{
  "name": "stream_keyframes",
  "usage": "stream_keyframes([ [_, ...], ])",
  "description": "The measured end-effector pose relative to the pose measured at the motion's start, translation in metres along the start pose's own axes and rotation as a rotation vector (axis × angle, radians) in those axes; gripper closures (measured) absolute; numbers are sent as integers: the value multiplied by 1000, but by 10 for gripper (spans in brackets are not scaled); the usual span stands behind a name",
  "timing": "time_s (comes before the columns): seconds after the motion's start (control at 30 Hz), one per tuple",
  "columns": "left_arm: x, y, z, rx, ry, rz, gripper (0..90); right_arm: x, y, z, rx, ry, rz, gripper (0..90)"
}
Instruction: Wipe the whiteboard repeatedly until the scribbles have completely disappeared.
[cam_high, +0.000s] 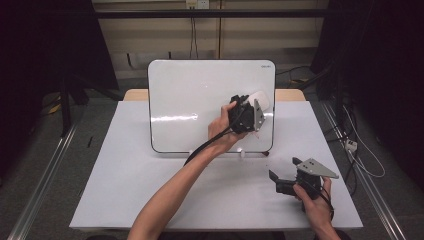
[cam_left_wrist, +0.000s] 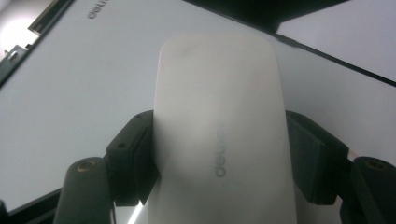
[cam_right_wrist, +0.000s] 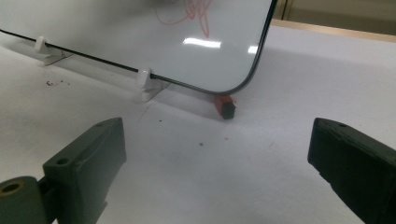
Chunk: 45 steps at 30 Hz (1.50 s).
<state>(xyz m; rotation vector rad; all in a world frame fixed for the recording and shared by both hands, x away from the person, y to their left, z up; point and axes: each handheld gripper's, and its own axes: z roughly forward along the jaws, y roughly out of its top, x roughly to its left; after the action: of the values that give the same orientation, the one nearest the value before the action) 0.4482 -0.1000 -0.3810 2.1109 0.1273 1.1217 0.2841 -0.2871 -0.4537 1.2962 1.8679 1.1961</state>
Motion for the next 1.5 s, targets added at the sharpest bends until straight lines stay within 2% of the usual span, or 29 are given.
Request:
stream_keyframes([
  [0.3,-31,-9,-7,-10,-33,57,311,1,0,0,1,0,0,45],
  [0.43,-40,-13,-10,-12,-46,64,311,1,0,0,3,2,1,45],
  [0.63,-60,-22,-18,-7,-79,122,311,1,0,0,2,3,-1,45],
  [0.83,-59,-23,-18,-7,-83,117,311,2,0,0,0,1,-5,45],
  [0.93,-56,-22,-17,-1,-99,105,311,1,0,-1,3,1,2,45],
  [1.03,-48,-20,-16,-2,-86,80,311,0,0,-1,-2,-2,2,45],
  [1.17,-29,-15,-13,9,-63,54,311,0,0,-1,-2,-1,1,45],
  [1.43,18,-7,-8,29,-9,11,310,-1,0,-1,1,0,4,45],
  [1.5,22,-6,-7,29,-4,-12,310,-1,-1,-1,-1,-1,4,45],
])
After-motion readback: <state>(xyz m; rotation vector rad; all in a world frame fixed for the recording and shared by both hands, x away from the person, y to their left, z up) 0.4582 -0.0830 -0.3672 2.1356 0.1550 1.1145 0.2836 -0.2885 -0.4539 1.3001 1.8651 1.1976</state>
